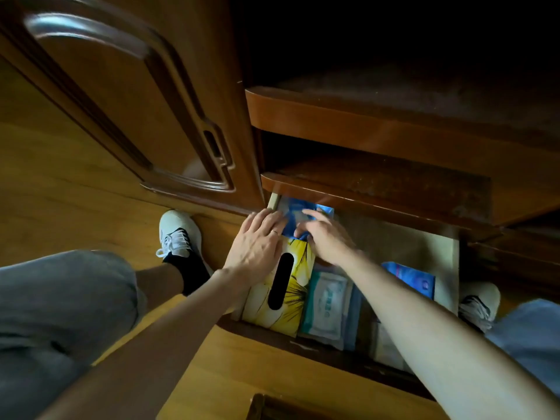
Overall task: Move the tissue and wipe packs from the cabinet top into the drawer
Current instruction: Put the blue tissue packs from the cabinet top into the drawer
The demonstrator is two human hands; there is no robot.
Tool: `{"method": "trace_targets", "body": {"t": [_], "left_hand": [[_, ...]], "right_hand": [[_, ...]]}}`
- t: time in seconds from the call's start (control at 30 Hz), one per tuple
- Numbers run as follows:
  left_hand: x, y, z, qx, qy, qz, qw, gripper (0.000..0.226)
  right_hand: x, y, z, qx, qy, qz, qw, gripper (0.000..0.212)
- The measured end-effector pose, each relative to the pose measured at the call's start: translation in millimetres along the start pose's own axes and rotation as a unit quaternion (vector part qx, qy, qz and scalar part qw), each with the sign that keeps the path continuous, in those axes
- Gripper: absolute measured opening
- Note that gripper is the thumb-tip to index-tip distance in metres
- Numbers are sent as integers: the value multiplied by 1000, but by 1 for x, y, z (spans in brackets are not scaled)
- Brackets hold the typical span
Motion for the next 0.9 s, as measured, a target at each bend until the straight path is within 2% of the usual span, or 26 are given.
{"method": "trace_targets", "body": {"t": [0.07,0.13,0.2,0.23,0.3,0.37,0.43,0.53,0.6,0.73,0.9], "left_hand": [[4,0,-15,25,-37,-45,998,48],[10,-1,-29,52,-74,-126,988,48],[13,-4,-39,64,-102,-186,975,47],[15,-5,-42,65,-114,-203,970,48],[21,-7,-43,54,-143,-227,962,52],[26,-9,-43,36,-167,-244,955,55],[28,-8,-43,32,-179,-252,950,54],[28,-6,-41,51,-207,-267,940,42],[28,-6,-41,36,-220,-255,941,43],[6,8,-39,-9,-173,-181,968,54],[-54,44,-20,-3,-86,-120,989,44]], "right_hand": [[-6,6,7,-27,27,-45,998,44],[-12,14,17,-36,107,-34,993,41],[-10,24,28,7,181,-12,983,36],[-4,29,31,50,194,-20,980,35],[11,37,31,144,148,-75,976,47],[27,41,25,196,54,-110,973,56],[35,42,20,188,10,-101,977,59],[38,45,16,191,-23,-104,976,61],[35,45,15,183,-52,-118,975,64],[3,40,33,167,-34,-127,977,69],[-50,26,73,194,-26,-148,969,43]]}}
Point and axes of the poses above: each hand's wrist, its own z-axis away from the middle knuckle, its own x-axis out of the palm, y = z × x, the point moved 4 cm from there along -z, towards the middle knuckle, and after that the axes turned 14 degrees about z, right-handed, at the moved point
